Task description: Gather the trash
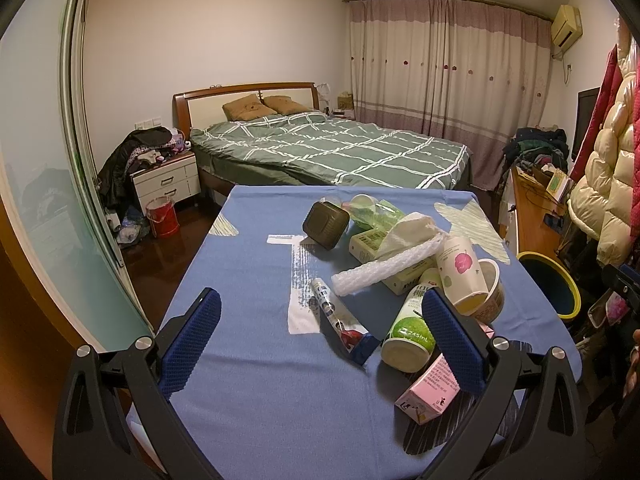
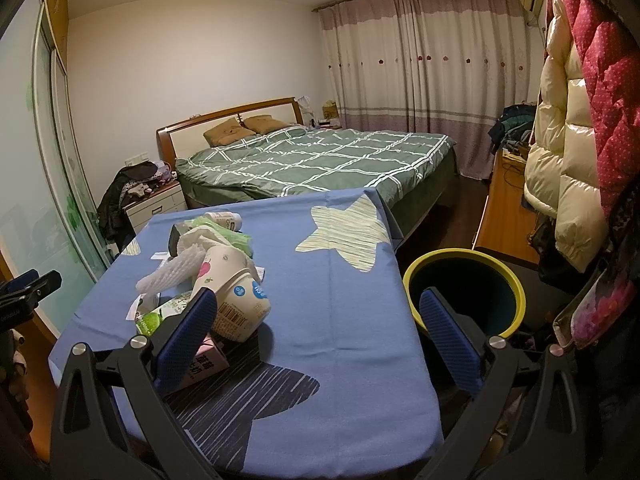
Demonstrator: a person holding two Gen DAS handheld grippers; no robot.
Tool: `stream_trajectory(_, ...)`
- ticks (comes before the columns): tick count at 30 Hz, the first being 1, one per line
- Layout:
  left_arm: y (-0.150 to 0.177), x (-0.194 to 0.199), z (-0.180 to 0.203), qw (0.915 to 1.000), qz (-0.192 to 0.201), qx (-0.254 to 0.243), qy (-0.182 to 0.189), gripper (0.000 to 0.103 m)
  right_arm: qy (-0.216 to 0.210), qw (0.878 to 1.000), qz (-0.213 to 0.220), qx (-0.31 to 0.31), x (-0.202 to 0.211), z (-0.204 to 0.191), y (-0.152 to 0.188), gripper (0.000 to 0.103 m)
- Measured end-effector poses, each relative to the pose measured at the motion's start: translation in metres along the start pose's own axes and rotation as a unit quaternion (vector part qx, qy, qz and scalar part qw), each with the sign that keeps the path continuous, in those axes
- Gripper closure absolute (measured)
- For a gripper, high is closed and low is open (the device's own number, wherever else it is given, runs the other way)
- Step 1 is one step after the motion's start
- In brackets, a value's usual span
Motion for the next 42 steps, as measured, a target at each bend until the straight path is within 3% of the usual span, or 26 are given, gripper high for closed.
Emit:
stream_trajectory(11,0.008,-0.005,-0.014,0.9999,-0.001,0.012,-0.009,0.004,-0.013,1.000,-0.012,0.008,-0.019,-0.012,0.000,0.006)
stream_trajectory(20,0.007,-0.019,-0.031,0.9994,-0.022,0.025,-0.014,0.004,-0.066,0.996,-0.047,0.028,-0.062,-0.049,-0.004,0.006)
stream_trajectory(26,0.003,-0.027,-0.040,0.9991,-0.025,0.026,-0.021,0.004,-0.107,0.991,-0.049,0.056,-0.093,-0.090,-0.023,0.006)
stream_trajectory(35,0.001,-0.039,-0.054,0.9983,-0.033,0.034,-0.033,0.004,-0.128,0.986,-0.064,0.089,-0.151,-0.127,-0.059,0.007)
stream_trajectory(37,0.002,-0.043,-0.055,0.9982,-0.037,0.034,-0.033,0.004,-0.124,0.985,-0.073,0.098,-0.167,-0.134,-0.065,0.011)
stream_trajectory(40,0.003,-0.049,-0.057,0.9979,-0.042,0.034,-0.034,0.004,-0.123,0.981,-0.101,0.112,-0.191,-0.142,-0.066,0.026)
stream_trajectory(42,0.003,-0.051,-0.060,0.9977,-0.045,0.035,-0.036,0.004,-0.122,0.980,-0.109,0.117,-0.199,-0.145,-0.066,0.029)
Point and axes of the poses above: each gripper's, at about its wrist camera, not at the fingertips, and x roughly against the way its jaws point, z to its right, y to its underside, the point moved 4 cm from there along -x, roughly the way its jaws point, and after that the axes turned 8 degrees about x, right-handed, at the moved point
